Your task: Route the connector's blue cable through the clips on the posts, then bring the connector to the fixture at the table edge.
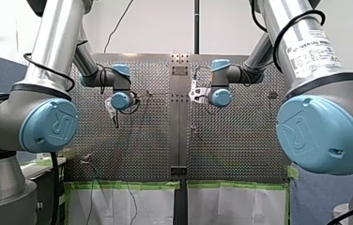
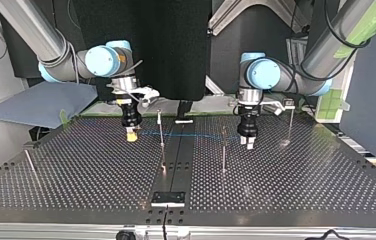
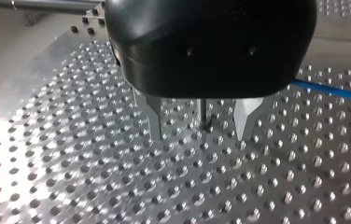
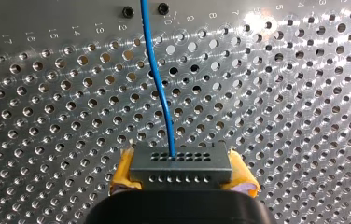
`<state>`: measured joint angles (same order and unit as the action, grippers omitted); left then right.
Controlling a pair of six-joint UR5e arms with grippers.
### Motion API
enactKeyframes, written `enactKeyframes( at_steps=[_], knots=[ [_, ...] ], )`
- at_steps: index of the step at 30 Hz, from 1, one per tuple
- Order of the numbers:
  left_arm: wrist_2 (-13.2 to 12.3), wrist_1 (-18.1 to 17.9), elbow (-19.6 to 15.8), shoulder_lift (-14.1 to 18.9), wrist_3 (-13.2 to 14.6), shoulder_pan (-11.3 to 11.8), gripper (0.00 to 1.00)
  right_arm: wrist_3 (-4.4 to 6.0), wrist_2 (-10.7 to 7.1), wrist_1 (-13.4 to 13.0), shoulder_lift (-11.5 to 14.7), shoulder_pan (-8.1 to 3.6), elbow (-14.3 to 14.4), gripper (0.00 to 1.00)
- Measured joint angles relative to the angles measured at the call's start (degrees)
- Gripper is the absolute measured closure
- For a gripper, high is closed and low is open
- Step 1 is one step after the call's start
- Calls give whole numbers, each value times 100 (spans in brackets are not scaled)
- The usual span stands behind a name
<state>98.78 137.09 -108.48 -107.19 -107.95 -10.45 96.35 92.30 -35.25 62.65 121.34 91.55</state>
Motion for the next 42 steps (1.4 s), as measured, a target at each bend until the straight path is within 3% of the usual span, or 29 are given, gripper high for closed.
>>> enactKeyframes(
  at_steps=[5, 12, 17, 21, 32, 42],
  knots=[
    [-180, 32, -11, 16, -53, -6, 22, 0, 0, 8, 1, 1, 0, 100],
    [-137, 247, -184, 207, -147, 8, 22, 0, -1, 16, 1, 4, 0, 100],
    [-93, 304, -361, 306, -206, 26, 11, 0, -1, 25, -1, 4, 0, 100],
    [-115, 274, -478, 364, -216, -10, 11, -3, -1, 26, 0, 3, 0, 100],
    [-479, 92, -936, 716, -616, -46, 9, -5, -1, 32, -1, 14, 0, 100],
    [-887, 16, -1232, 773, -968, -146, 9, -9, -5, 42, -1, 17, 0, 100]
  ],
)
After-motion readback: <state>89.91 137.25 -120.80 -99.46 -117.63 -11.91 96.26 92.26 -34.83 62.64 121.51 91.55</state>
